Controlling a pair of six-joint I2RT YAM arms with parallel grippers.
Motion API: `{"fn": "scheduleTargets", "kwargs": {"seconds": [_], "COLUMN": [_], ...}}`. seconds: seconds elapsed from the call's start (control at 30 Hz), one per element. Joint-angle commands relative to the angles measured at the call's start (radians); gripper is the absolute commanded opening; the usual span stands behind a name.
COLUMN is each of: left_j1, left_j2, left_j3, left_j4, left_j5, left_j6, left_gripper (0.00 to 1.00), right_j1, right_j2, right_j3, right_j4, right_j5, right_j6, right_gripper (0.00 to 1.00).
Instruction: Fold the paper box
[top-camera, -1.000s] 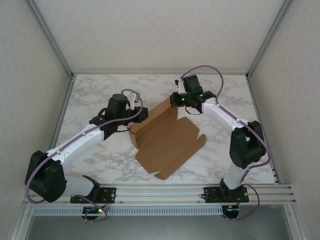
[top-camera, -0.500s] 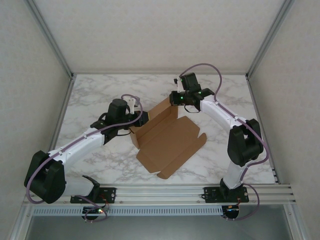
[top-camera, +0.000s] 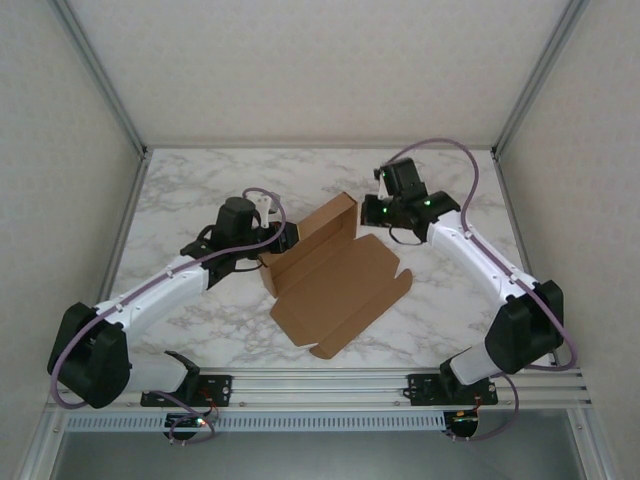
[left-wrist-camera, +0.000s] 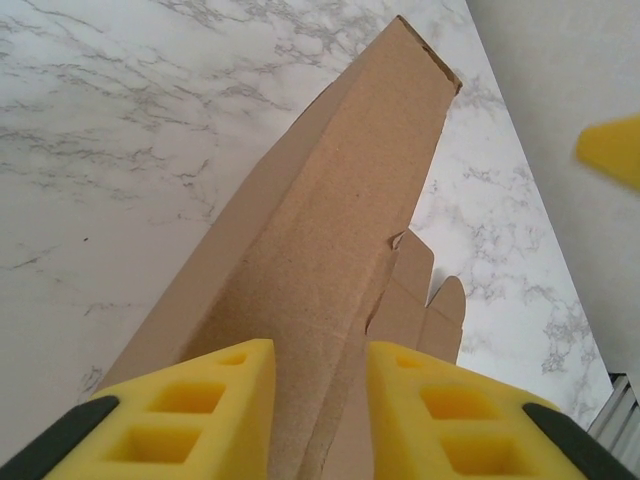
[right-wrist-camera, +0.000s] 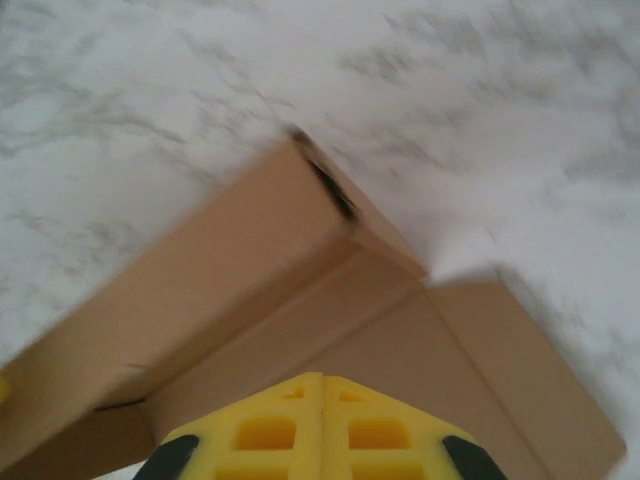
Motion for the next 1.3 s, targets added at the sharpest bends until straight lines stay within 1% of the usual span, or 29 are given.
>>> {"fn": "scheduleTargets", "kwargs": {"seconds": [0.0,0.07,0.17,0.27,0.37,0.47,0.57,0.7,0.8,0.93,1.07,1.13,1.2,1.27], "left_j1": [-0.005,-0.005,-0.005,-0.005,-0.001,0.001,0.003,0.004,0.006,0.007,0.016,0.022,0.039,0.062], "left_j2": [-0.060,-0.092,-0.159,-0.240,-0.299,-0.326,-0.341,-0.360,-0.367,-0.360,-0.345,-0.336,-0.322,-0.305], "left_j3": [0.049,0.076,0.086,0.050,-0.003,-0.029,-0.039,-0.056,-0.067,-0.071,-0.076,-0.077,-0.076,-0.076], "left_j4": [-0.047,-0.079,-0.110,-0.104,-0.079,-0.065,-0.058,-0.051,-0.043,-0.035,-0.027,-0.025,-0.022,-0.021], "left_j5": [-0.052,-0.093,-0.182,-0.283,-0.359,-0.392,-0.401,-0.416,-0.414,-0.412,-0.406,-0.405,-0.398,-0.380], "left_j6": [0.023,0.047,0.083,0.106,0.119,0.126,0.131,0.131,0.127,0.119,0.103,0.096,0.082,0.061], "left_gripper": [0.35,0.38,0.40,0.41,0.41,0.41,0.41,0.40,0.41,0.41,0.41,0.41,0.41,0.41], "right_j1": [0.044,0.087,0.123,0.129,0.128,0.125,0.092,0.029,-0.007,-0.049,-0.096,-0.109,-0.120,-0.132], "right_j2": [0.053,0.070,0.085,0.095,0.121,0.163,0.250,0.376,0.445,0.545,0.657,0.705,0.733,0.730], "right_j3": [-0.127,-0.190,-0.269,-0.342,-0.369,-0.367,-0.339,-0.274,-0.207,-0.047,0.146,0.254,0.342,0.383], "right_j4": [-0.126,-0.154,-0.175,-0.131,-0.083,-0.030,-0.007,-0.011,-0.022,-0.093,-0.172,-0.216,-0.245,-0.246], "right_j5": [0.116,0.188,0.257,0.245,0.251,0.254,0.219,0.176,0.195,0.234,0.216,0.204,0.186,0.162], "right_j6": [0.127,0.167,0.224,0.250,0.260,0.241,0.223,0.183,0.156,0.119,0.088,0.065,0.044,0.025], "right_gripper": [0.00,0.00,0.00,0.00,0.00,0.00,0.00,0.00,0.00,0.00,0.01,0.04,0.06,0.07]}}
